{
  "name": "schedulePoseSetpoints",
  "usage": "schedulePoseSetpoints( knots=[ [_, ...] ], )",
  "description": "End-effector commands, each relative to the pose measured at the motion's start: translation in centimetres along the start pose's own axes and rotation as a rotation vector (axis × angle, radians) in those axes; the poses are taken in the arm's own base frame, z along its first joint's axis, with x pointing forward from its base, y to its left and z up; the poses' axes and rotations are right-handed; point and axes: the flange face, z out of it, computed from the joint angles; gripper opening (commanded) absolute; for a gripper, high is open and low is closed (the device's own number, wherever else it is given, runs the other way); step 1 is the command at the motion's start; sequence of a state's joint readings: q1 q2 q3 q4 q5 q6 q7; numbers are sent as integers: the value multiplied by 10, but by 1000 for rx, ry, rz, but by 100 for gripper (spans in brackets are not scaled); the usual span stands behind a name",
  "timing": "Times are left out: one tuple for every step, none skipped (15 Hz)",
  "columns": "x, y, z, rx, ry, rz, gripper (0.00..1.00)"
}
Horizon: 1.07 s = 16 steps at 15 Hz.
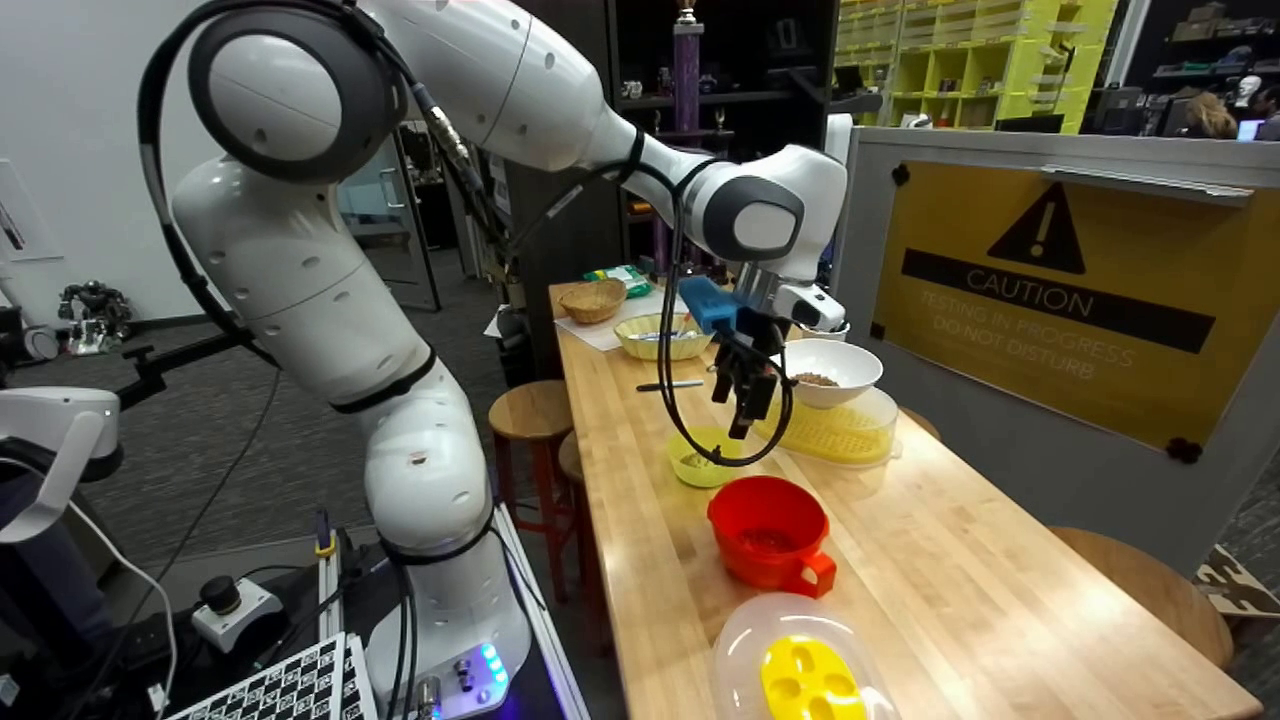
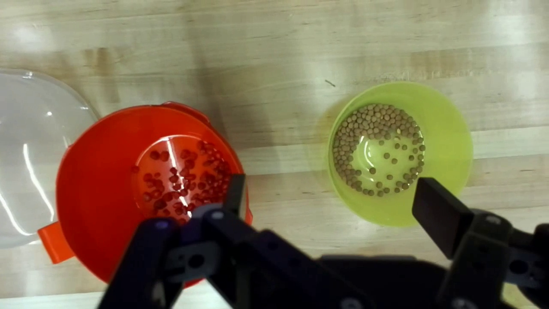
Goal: Pour the contents of the orange bowl into the white bowl on the left
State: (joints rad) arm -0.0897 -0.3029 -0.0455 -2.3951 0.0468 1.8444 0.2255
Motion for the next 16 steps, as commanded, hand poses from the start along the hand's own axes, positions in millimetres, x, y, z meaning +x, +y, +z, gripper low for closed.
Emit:
schedulePoseSetpoints(
  knots=[
    [3, 14, 5, 29, -22, 35, 100],
    [5, 19, 7, 36, -28, 50, 100],
    [6, 25, 8, 40, -34, 61, 100],
    [7, 29, 11, 45, -37, 72, 100],
    [8, 33, 12, 48, -42, 82, 100],
    [9, 36, 14, 52, -47, 90, 100],
    [10, 38, 17, 54, -51, 95, 100],
    [10, 39, 19, 53, -53, 100, 100],
    [9, 37, 22, 53, -49, 103, 100],
    [7, 33, 25, 50, -42, 101, 100],
    [5, 29, 27, 50, -34, 98, 100],
    [5, 24, 31, 59, -18, 100, 100],
    [5, 21, 33, 66, -6, 103, 100],
    [6, 19, 34, 74, 9, 108, 100],
    [7, 18, 36, 75, 22, 119, 100],
    [9, 18, 36, 76, 36, 127, 100]
  ],
)
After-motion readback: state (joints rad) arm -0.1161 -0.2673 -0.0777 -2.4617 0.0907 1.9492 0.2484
